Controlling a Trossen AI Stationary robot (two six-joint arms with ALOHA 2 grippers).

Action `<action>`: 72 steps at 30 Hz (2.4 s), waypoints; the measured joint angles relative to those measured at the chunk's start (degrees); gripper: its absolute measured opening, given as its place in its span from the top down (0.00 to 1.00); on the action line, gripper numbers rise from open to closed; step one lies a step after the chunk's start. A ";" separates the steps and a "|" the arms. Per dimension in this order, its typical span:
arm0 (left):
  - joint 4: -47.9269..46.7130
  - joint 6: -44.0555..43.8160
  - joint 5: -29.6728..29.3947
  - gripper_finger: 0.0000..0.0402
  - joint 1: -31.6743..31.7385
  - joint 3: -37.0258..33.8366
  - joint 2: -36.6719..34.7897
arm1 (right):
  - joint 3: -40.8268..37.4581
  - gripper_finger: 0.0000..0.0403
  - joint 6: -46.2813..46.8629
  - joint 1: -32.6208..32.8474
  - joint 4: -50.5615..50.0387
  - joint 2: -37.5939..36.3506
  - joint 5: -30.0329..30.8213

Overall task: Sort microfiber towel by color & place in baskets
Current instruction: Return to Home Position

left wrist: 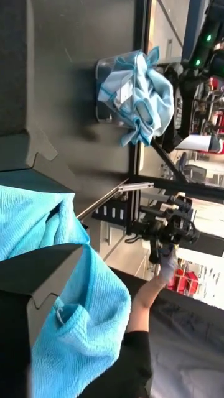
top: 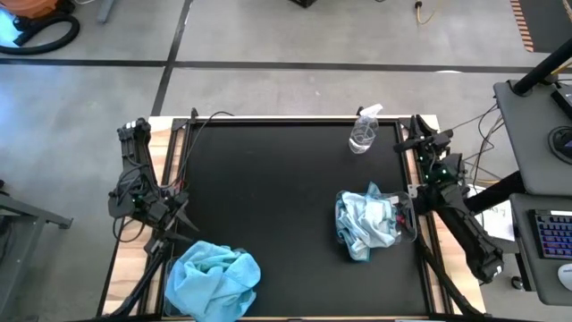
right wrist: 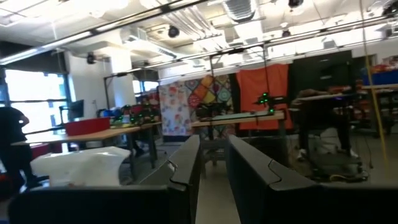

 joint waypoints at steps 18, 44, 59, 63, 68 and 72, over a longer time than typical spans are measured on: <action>11.98 17.02 27.14 0.68 -0.01 -3.39 0.09 | 0.44 0.83 0.00 -0.65 -0.07 1.16 0.00; 28.59 33.25 40.09 0.68 0.05 -14.64 -3.87 | 0.74 0.83 0.00 -0.65 -0.04 1.18 0.00; 18.30 33.86 23.89 0.68 15.69 -14.69 -12.97 | 0.76 0.83 0.00 -0.63 -0.04 1.18 0.01; 18.88 33.88 23.54 0.68 23.36 -14.71 -12.98 | 0.79 0.83 0.00 -0.65 -0.04 1.18 0.00; 18.55 37.09 23.47 0.68 33.71 -14.71 -12.98 | 0.79 0.83 0.00 -0.64 -0.04 1.18 0.02; 14.55 34.86 19.77 0.68 43.06 -14.73 -12.76 | 0.79 0.83 0.00 -0.64 -0.04 1.18 0.02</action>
